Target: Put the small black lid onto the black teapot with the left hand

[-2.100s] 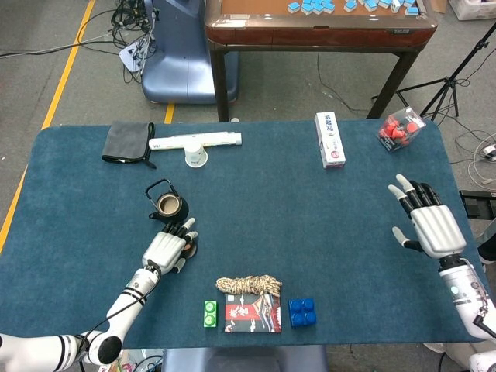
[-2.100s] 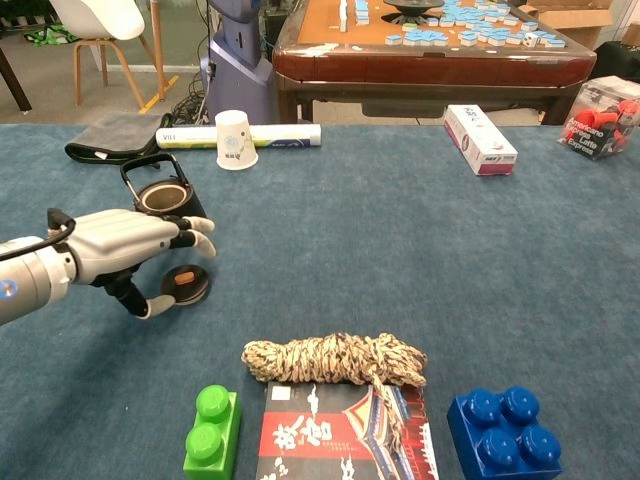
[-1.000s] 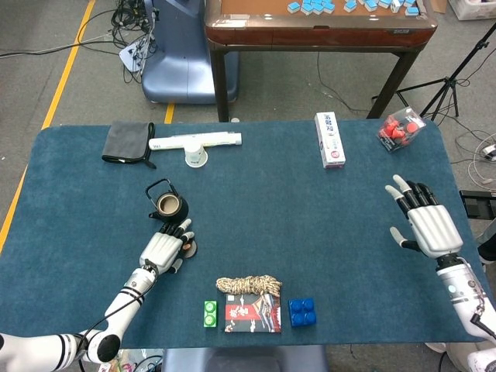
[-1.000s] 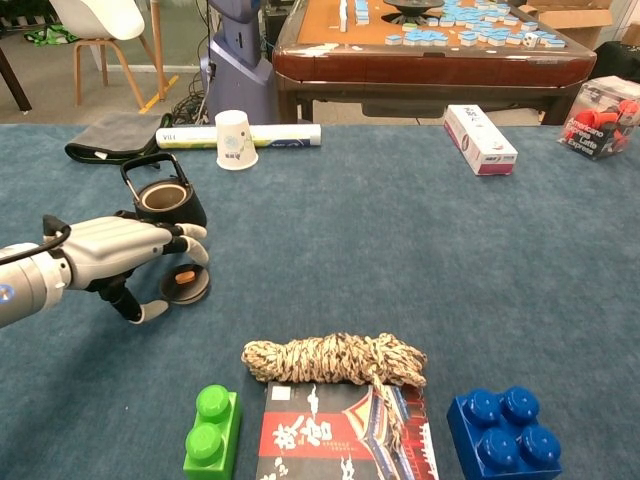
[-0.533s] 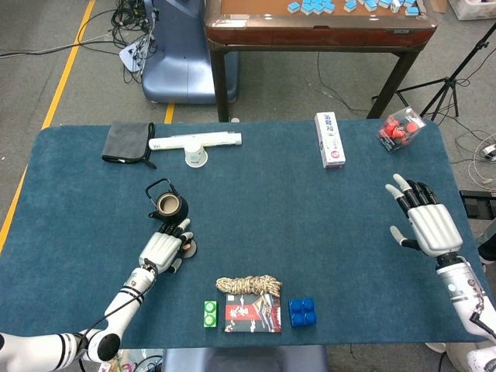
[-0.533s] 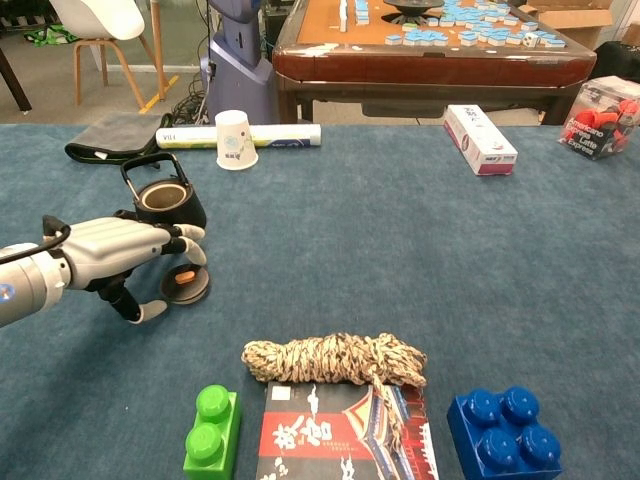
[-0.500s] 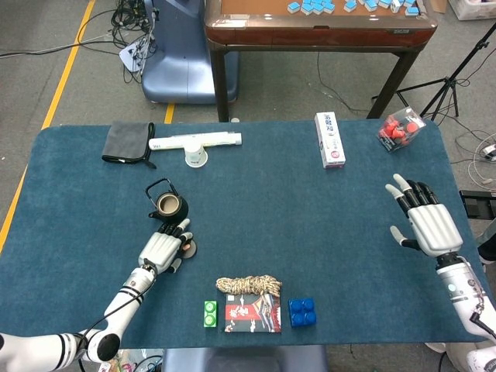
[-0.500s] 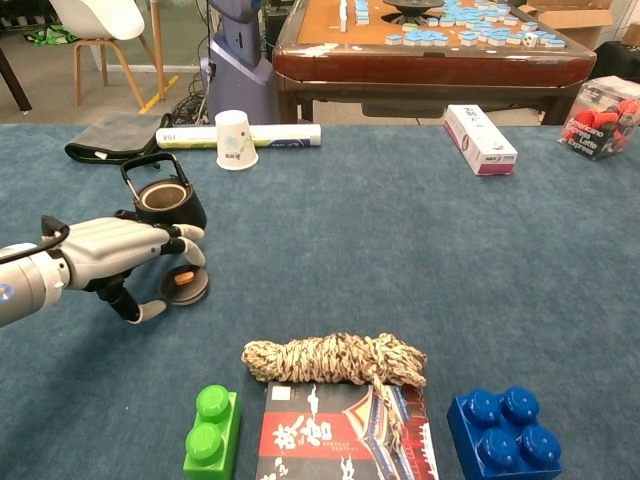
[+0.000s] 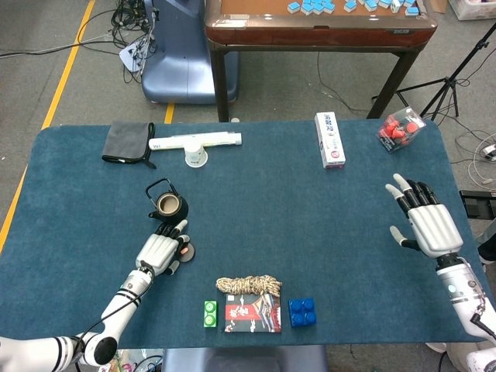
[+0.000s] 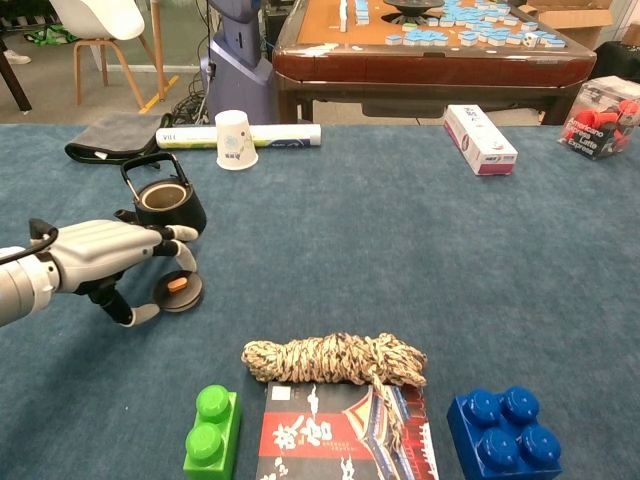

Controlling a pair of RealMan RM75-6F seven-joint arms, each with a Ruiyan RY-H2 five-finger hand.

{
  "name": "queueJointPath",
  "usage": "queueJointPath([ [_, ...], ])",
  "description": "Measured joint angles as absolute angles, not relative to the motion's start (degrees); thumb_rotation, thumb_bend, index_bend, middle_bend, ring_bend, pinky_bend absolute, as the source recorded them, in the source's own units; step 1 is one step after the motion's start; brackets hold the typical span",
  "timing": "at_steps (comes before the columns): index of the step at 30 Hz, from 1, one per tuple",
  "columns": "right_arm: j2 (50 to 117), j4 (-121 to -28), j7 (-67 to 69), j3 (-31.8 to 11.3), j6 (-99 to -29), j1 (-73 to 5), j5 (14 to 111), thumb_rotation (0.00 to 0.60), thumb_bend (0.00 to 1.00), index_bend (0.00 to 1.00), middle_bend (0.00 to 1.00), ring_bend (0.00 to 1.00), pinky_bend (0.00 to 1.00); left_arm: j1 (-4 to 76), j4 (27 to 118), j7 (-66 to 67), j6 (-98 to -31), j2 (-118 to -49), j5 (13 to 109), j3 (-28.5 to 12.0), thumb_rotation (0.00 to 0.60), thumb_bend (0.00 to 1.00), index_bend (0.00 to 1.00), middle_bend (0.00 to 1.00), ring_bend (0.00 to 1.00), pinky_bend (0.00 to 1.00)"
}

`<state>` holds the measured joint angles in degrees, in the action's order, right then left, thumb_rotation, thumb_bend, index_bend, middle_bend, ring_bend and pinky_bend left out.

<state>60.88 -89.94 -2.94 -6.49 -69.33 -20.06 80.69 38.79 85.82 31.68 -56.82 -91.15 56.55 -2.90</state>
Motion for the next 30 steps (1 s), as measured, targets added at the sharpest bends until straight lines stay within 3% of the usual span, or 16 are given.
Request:
queueJointPath([
  [30,61.99,-89.5,-3.9,-6.57,-68.3,-20.99,80.45,0.6,0.36,0.0,0.0,0.0,0.0,37.34,89.04,26.0,-55.35,-87.54,58.24,-2.8,0.6,0.38,0.32,0.0,0.0,0.0],
])
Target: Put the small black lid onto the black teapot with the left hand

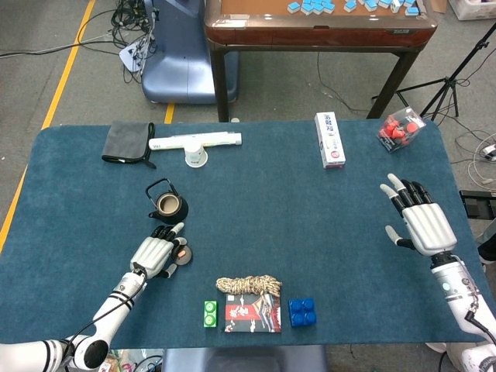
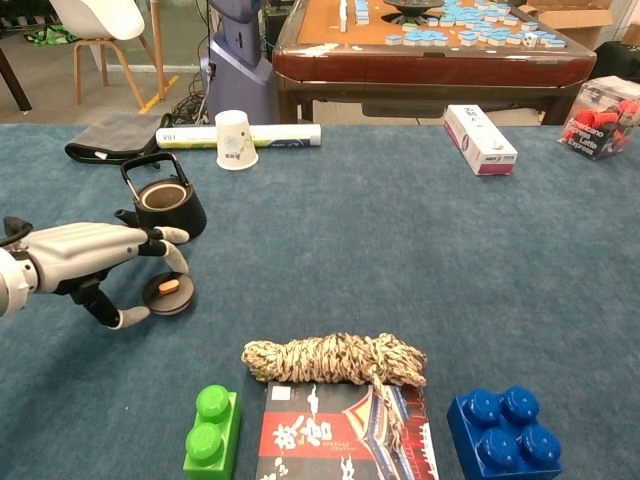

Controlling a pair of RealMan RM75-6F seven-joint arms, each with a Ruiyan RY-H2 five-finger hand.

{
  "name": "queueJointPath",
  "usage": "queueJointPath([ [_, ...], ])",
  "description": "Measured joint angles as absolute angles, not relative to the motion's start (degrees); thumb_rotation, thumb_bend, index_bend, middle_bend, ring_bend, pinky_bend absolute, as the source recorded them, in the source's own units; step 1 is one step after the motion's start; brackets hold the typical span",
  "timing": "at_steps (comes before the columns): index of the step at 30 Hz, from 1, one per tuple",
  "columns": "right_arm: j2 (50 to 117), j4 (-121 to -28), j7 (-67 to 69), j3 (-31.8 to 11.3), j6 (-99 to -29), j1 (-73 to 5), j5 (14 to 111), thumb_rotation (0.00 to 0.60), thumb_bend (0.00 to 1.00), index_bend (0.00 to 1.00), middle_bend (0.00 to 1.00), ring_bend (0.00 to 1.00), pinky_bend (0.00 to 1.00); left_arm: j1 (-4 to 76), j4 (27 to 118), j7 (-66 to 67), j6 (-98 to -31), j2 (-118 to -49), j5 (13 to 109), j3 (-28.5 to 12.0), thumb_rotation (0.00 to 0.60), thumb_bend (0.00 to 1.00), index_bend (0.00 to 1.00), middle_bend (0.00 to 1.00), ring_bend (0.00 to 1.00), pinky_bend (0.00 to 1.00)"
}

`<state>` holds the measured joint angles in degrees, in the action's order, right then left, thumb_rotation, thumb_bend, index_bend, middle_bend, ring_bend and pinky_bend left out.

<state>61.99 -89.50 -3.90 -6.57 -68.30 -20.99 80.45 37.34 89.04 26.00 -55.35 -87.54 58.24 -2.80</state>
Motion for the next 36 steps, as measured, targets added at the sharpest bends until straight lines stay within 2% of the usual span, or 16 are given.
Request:
queueJointPath([
  [16,62.83,-89.2,-3.51,-6.42,-67.86,-21.54,80.9,0.6,0.36,0.0,0.0,0.0,0.0,36.22,97.62,25.45,-58.35,-81.06,59.87,-3.55,0.6,0.38,0.33,0.0,0.0,0.0],
  [26,62.6,-89.55,-3.66,-6.47,-68.36,-21.29,80.68,0.6,0.36,0.0,0.0,0.0,0.0,37.74,103.01,26.75,-58.77,-76.84,58.25,-6.19,0.6,0.38,0.33,0.0,0.0,0.0],
  [36,62.39,-89.04,-3.05,-6.61,-68.21,-21.1,79.89,0.6,0.36,0.0,0.0,0.0,0.0,41.33,103.68,26.99,-56.31,-75.64,55.03,-9.06,0.6,0.38,0.33,0.0,0.0,0.0],
])
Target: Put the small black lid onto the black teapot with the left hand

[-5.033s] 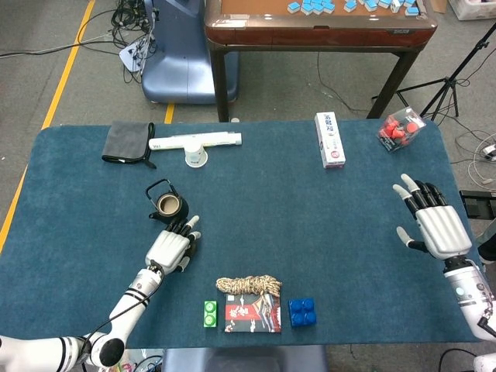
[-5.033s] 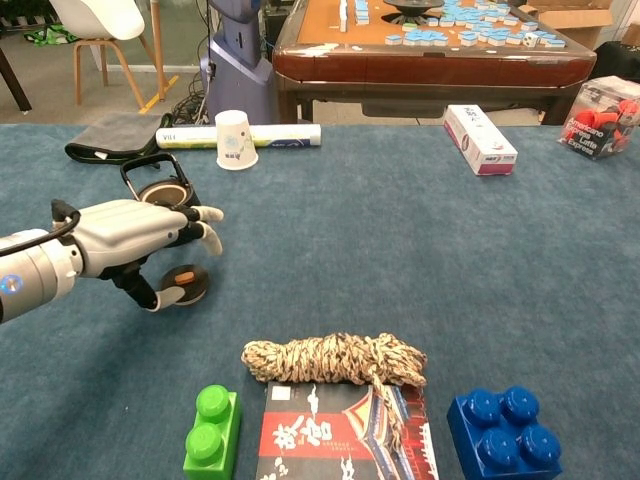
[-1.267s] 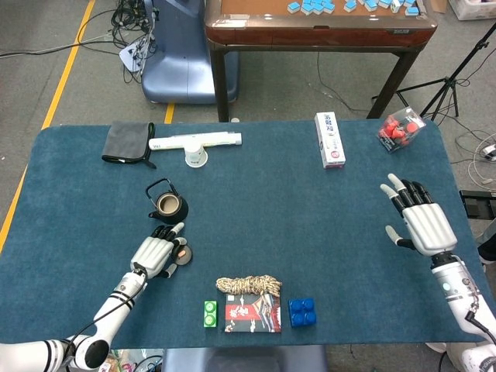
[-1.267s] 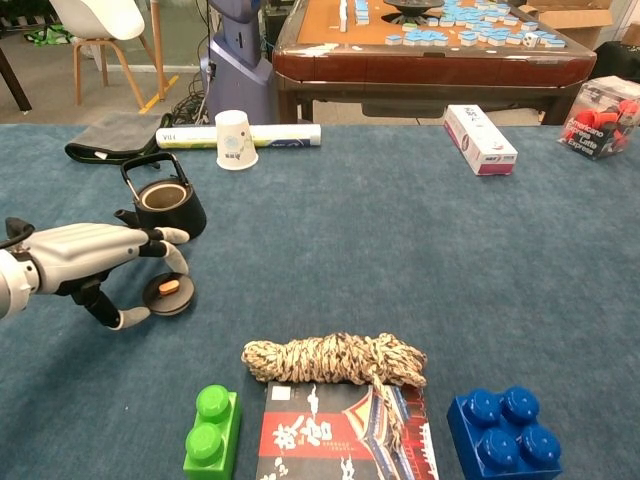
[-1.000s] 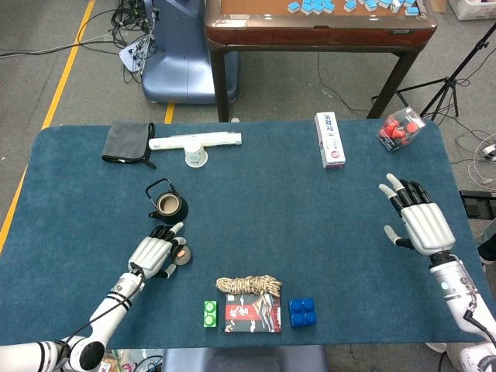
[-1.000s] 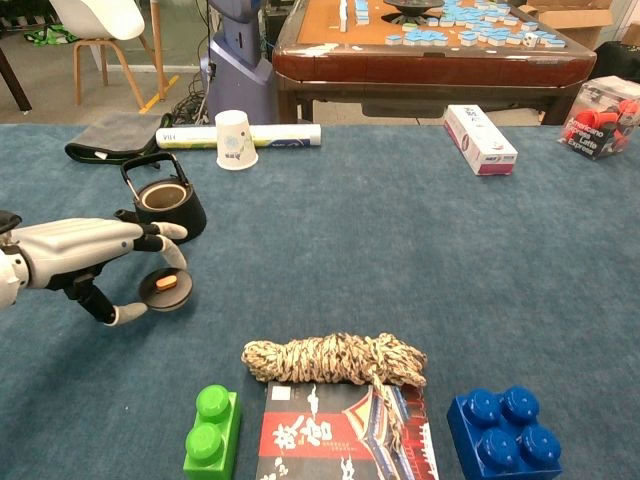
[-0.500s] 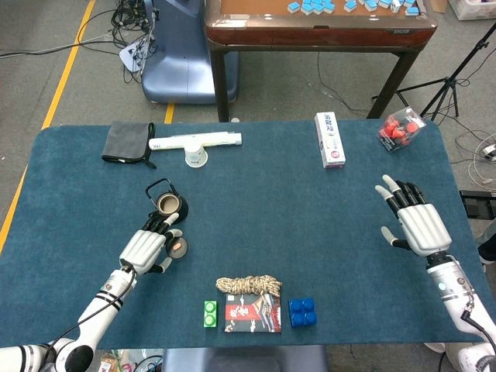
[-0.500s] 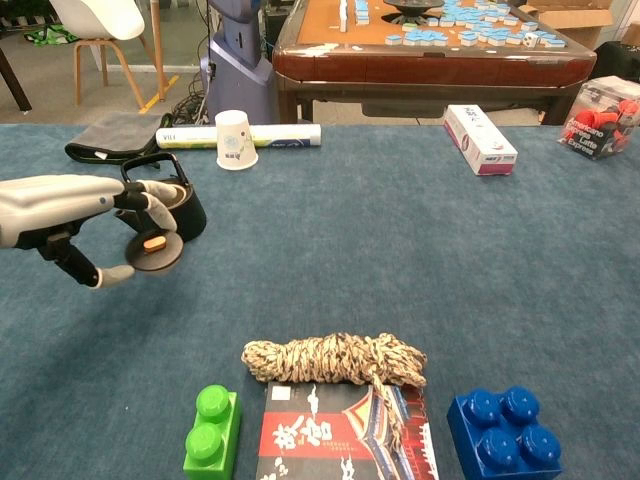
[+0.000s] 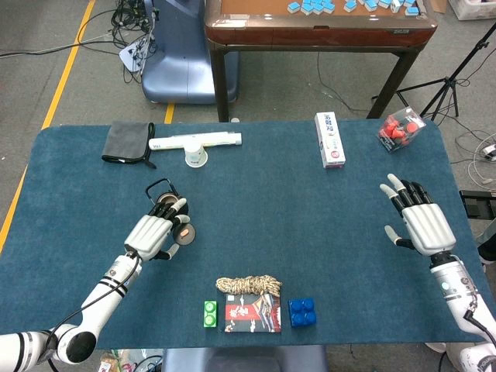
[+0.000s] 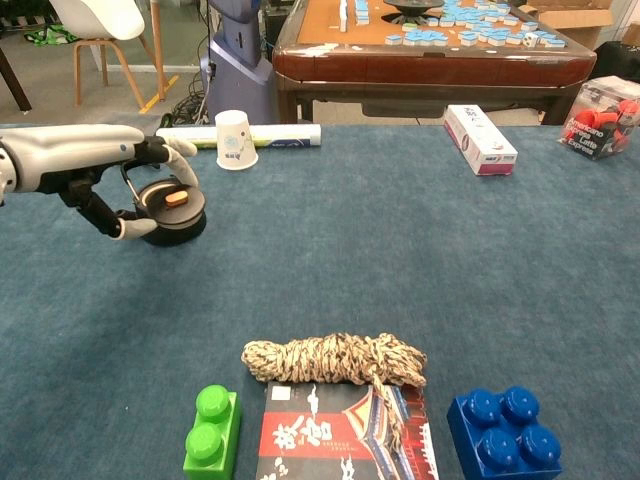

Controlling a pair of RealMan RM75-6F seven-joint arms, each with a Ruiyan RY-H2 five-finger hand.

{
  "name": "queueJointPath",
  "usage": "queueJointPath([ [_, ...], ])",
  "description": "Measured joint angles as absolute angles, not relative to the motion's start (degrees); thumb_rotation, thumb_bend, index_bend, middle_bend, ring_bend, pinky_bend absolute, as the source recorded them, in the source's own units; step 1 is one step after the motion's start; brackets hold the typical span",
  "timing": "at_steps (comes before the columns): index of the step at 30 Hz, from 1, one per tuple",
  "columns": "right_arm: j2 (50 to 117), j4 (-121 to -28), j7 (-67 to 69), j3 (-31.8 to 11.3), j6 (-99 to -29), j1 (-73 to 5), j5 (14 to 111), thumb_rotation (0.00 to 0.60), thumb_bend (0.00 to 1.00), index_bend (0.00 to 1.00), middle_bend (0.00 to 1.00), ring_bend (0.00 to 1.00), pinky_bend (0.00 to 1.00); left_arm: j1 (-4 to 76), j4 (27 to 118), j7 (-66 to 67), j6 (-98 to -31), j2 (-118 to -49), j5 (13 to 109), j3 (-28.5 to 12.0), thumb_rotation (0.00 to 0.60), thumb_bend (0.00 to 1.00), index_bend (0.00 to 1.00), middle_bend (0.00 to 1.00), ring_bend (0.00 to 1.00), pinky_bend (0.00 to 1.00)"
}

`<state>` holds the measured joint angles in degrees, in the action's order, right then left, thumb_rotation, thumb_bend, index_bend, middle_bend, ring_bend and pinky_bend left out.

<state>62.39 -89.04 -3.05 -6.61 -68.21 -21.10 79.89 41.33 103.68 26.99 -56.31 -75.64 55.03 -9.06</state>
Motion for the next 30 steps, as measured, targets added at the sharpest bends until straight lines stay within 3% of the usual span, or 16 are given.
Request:
queueJointPath([
  [17,62.54,-89.38,-5.41,-7.84,-67.52,-21.28,76.27,0.6,0.36,0.0,0.0,0.0,0.0,46.8,96.01,21.21,-48.32,-75.67,52.84,-11.35,0.6,0.38,0.33,0.0,0.0,0.0],
  [30,63.28,-90.76,-10.29,-8.99,-66.54,-22.24,72.45,0.6,0.36,0.0,0.0,0.0,0.0,48.93,88.35,11.59,-42.68,-75.43,57.32,-12.44,0.6,0.38,0.33,0.0,0.0,0.0],
])
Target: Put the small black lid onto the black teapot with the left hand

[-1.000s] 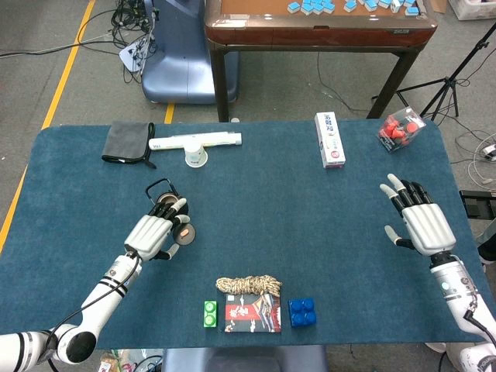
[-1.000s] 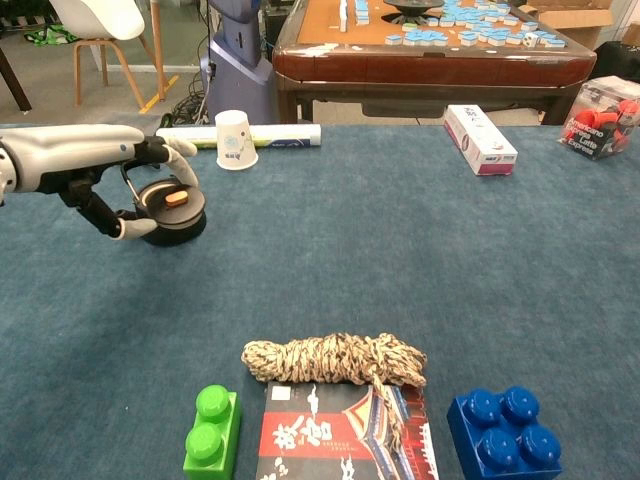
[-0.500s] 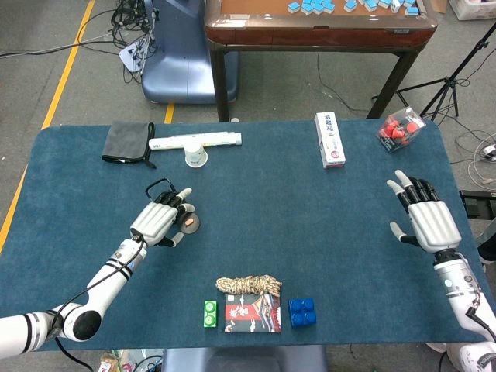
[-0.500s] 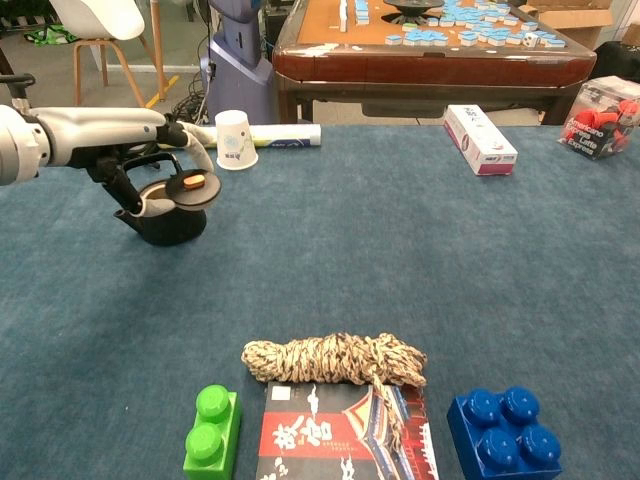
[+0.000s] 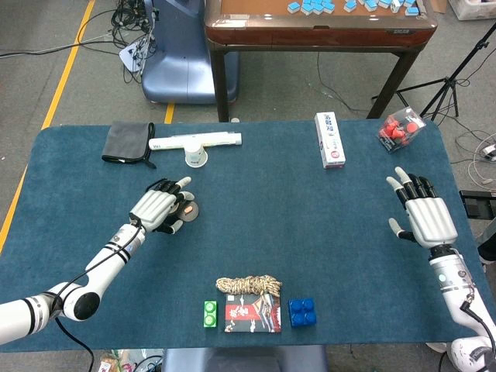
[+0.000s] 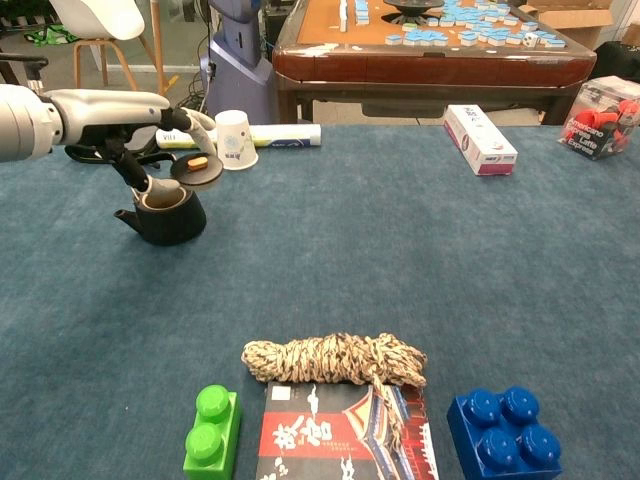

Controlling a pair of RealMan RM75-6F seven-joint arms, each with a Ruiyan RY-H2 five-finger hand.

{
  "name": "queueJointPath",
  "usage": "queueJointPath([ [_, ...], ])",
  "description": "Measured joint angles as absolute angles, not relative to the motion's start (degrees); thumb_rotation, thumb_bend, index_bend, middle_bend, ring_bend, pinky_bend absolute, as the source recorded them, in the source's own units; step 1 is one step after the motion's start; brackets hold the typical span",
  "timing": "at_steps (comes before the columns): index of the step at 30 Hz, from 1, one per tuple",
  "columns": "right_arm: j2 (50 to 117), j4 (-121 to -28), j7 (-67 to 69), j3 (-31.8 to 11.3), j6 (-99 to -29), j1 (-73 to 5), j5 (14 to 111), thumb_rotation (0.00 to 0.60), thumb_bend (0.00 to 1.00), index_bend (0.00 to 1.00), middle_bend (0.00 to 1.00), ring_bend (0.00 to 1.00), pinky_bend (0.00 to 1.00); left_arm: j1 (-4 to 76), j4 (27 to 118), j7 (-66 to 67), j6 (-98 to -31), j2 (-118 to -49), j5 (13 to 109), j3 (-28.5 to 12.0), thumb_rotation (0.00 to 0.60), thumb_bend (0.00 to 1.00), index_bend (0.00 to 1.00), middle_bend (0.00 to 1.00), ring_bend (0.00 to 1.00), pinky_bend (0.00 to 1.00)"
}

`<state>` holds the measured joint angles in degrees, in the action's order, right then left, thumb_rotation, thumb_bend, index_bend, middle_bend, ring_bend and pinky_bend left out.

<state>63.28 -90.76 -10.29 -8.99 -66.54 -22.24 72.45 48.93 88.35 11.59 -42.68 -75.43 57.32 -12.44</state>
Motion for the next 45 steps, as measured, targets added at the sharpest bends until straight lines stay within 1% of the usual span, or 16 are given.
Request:
queueJointPath([
  [11,63.43,-94.47,-15.17,-9.91,-68.14,-22.3,69.47,0.6,0.36,0.0,0.0,0.0,0.0,49.91,81.37,1.74,-38.6,-75.62,63.89,-12.59,0.6,0.38,0.33,0.0,0.0,0.0],
  [26,64.09,-96.96,-20.2,-10.38,-68.97,-22.83,66.56,0.6,0.36,0.0,0.0,0.0,0.0,50.97,70.64,-12.69,-35.59,-78.23,72.96,-11.4,0.6,0.38,0.33,0.0,0.0,0.0],
  [35,64.91,-99.5,-24.78,-10.65,-70.32,-23.57,64.99,0.6,0.36,0.0,0.0,0.0,0.0,51.1,65.22,-23.08,-36.44,-79.07,79.59,-9.48,0.6,0.38,0.33,0.0,0.0,0.0],
  [45,65.41,-100.64,-26.84,-10.68,-71.06,-24.0,63.66,0.6,0.36,0.0,0.0,0.0,0.0,51.23,60.12,-31.4,-38.47,-80.07,84.22,-6.62,0.6,0.38,0.34,0.0,0.0,0.0],
])
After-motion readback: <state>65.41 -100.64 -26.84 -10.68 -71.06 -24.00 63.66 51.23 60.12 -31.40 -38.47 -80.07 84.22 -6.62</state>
